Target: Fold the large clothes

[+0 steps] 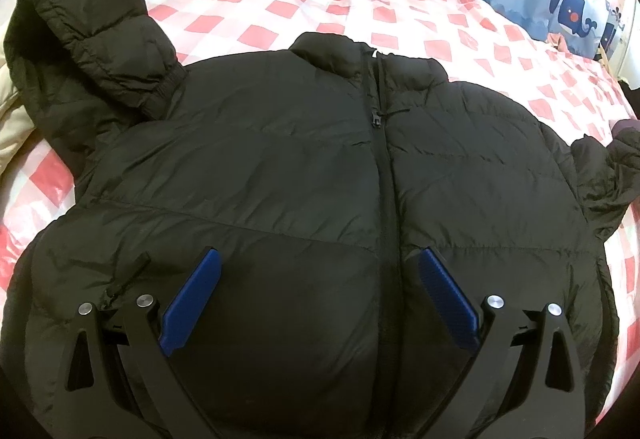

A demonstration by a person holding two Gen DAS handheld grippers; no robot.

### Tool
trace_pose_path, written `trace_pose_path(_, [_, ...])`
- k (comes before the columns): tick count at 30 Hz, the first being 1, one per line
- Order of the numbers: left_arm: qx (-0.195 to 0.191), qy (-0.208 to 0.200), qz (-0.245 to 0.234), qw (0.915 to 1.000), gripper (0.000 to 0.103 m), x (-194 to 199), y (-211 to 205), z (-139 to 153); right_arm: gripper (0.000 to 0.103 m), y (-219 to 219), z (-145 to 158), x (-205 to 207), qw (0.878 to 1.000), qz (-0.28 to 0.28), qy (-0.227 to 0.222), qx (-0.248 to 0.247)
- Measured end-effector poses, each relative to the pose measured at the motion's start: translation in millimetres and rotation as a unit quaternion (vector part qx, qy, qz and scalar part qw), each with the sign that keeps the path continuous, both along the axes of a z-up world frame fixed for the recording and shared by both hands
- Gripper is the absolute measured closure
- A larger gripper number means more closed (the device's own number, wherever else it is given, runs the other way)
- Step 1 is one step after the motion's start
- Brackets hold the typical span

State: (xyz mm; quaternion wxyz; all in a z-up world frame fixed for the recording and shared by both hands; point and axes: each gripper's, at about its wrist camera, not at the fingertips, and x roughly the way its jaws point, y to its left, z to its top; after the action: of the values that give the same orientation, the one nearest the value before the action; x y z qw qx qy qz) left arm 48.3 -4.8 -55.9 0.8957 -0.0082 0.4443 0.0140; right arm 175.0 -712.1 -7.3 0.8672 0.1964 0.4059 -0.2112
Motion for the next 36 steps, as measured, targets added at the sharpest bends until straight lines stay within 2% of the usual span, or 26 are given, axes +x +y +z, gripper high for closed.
trace_pose_path(1, [0.0,-0.001,0.0,1.0,0.008,-0.3,-0.3,0.2,0.09,0.9,0.2,-1.4,1.0,-0.002,0.002,-0.002])
trace_pose_path(4, [0.007,-0.007,0.001,0.9999,0.008,-1.5,-2.9,1.2,0.094,2.3,7.9,-9.9,1.0,-0.005,-0.02,-0.001])
trace_pose_path(7, [0.018,-0.021,-0.001,0.9996,0.008,-5.5,-7.0,5.8,0.097,-2.4,45.6,-40.5,0.995,-0.032,-0.096,-0.021])
trace_pose_path(12, [0.039,-0.063,-0.003,0.9972,0.008,-15.4,-14.2,22.5,0.098,-15.0,110.8,-71.7,0.982,-0.044,-0.177,-0.055])
trace_pose_path(15, [0.044,-0.07,-0.013,0.9965,0.008,-19.5,-20.3,25.5,0.098,-18.5,123.7,-70.6,0.98,-0.049,-0.177,-0.07])
trace_pose_path(19, [0.054,-0.067,-0.026,0.9959,0.008,-22.7,-27.2,24.5,0.097,-35.4,100.2,-75.5,0.982,-0.087,-0.157,-0.055])
trace_pose_path(25, [0.056,-0.067,-0.033,0.9956,0.008,-29.1,-29.0,25.2,0.097,-68.1,33.8,-89.3,0.986,-0.138,-0.097,-0.019])
trace_pose_path(29, [0.055,-0.061,-0.035,0.996,0.008,-27.2,-29.8,22.3,0.096,-78.9,19.3,-103.2,0.984,-0.139,-0.11,0.02])
trace_pose_path(31, [0.056,-0.059,-0.037,0.996,0.008,-26.8,-31.0,21.4,0.088,-78.1,24.6,-110.1,0.983,-0.136,-0.121,0.024])
trace_pose_path(32, [0.056,-0.059,-0.038,0.996,0.008,-26.2,-31.0,21.3,0.08,-76.6,29.7,-117.4,0.982,-0.139,-0.13,0.023])
trace_pose_path(33, [0.056,-0.059,-0.038,0.9959,0.008,-26.2,-30.8,21.7,0.043,-74.3,35.9,-128.5,0.978,-0.154,-0.141,0.015])
trace_pose_path(34, [0.056,-0.06,-0.037,0.996,0.008,-26.6,-30.4,22.1,0.015,-71.8,43.9,-145.2,0.97,-0.173,-0.168,0.006])
trace_pose_path(35, [0.054,-0.061,-0.036,0.996,0.008,-27.1,-29.9,22.9,0.009,-70.8,49.2,-157.8,0.965,-0.188,-0.185,0.0])
trace_pose_path(36, [0.052,-0.062,-0.036,0.9961,0.008,-27.3,-30.0,23.5,0.009,-71.9,54.3,-175.7,0.959,-0.206,-0.196,0.0])
